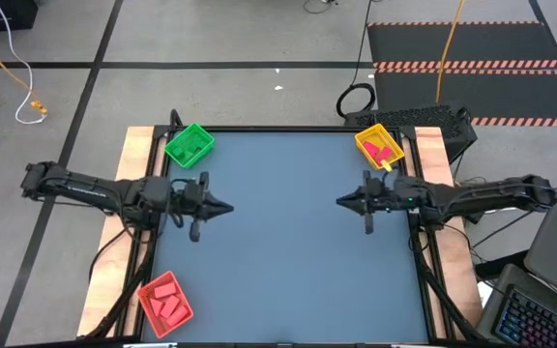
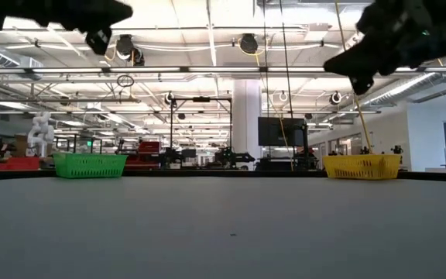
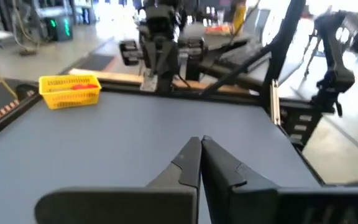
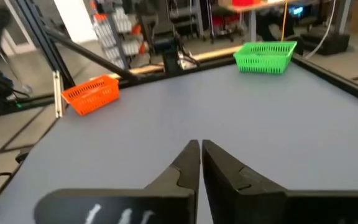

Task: Sort & place blocks by color
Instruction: Return to Home Position

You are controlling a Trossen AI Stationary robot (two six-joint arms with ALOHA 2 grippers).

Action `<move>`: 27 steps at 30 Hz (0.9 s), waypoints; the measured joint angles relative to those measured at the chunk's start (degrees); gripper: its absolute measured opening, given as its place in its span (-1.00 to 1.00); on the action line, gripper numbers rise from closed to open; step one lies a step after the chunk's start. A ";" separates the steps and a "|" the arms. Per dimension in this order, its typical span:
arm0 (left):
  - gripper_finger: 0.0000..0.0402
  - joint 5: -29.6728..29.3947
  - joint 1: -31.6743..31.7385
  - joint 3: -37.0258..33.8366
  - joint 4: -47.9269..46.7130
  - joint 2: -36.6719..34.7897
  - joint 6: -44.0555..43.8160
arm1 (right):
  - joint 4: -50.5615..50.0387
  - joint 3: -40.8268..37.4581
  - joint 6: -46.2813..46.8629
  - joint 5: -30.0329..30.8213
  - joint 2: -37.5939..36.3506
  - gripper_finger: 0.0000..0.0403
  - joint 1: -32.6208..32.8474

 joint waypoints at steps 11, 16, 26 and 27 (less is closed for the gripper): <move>-0.99 5.45 4.70 -19.74 12.12 -16.42 -2.08 | 2.46 -11.30 0.08 -1.56 -13.33 -1.00 -0.08; -0.99 6.58 4.80 -23.76 9.62 -22.78 -2.43 | 2.52 -13.96 0.47 -1.45 -16.41 -1.00 -0.11; -1.00 6.29 6.13 -26.46 -1.20 -35.65 -2.75 | 0.82 -15.80 -2.48 -1.54 -22.71 -1.00 -0.11; -1.00 6.38 6.45 -26.46 -2.04 -36.76 -2.33 | 0.63 -15.82 -3.05 -1.56 -23.29 -1.00 -0.11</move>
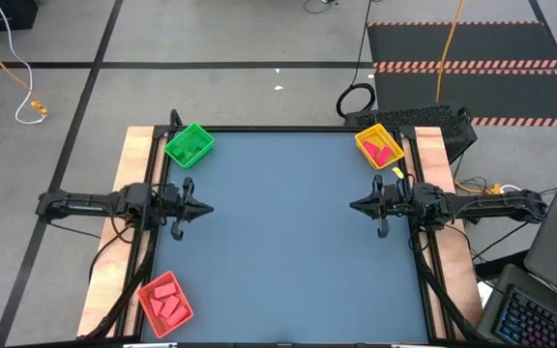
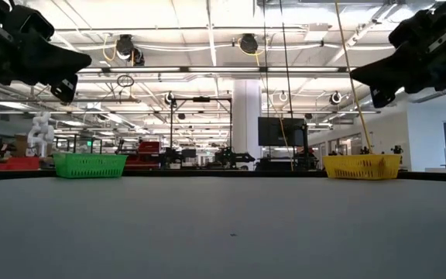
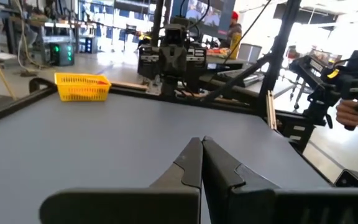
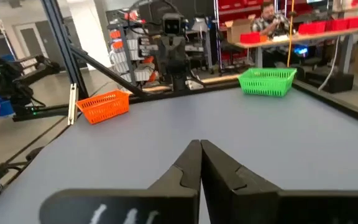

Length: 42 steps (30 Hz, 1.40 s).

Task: Sort & place blocks by color
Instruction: Return to Home Position

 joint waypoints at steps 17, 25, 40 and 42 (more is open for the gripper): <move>-0.99 1.02 1.56 0.04 -5.48 -5.81 5.62 | -7.87 -0.15 -2.98 -2.84 -8.72 -1.00 0.00; -0.89 0.96 1.56 0.04 -5.47 -5.80 8.06 | -10.49 -0.22 -2.41 -2.80 -8.70 -1.00 0.00; -0.84 0.33 1.56 0.04 -5.53 -5.80 9.21 | -10.23 -0.24 -3.08 -2.80 -8.70 -1.00 0.00; -0.84 0.33 1.56 0.04 -5.53 -5.80 9.23 | -10.23 -0.24 -3.08 -2.80 -8.70 -1.00 0.00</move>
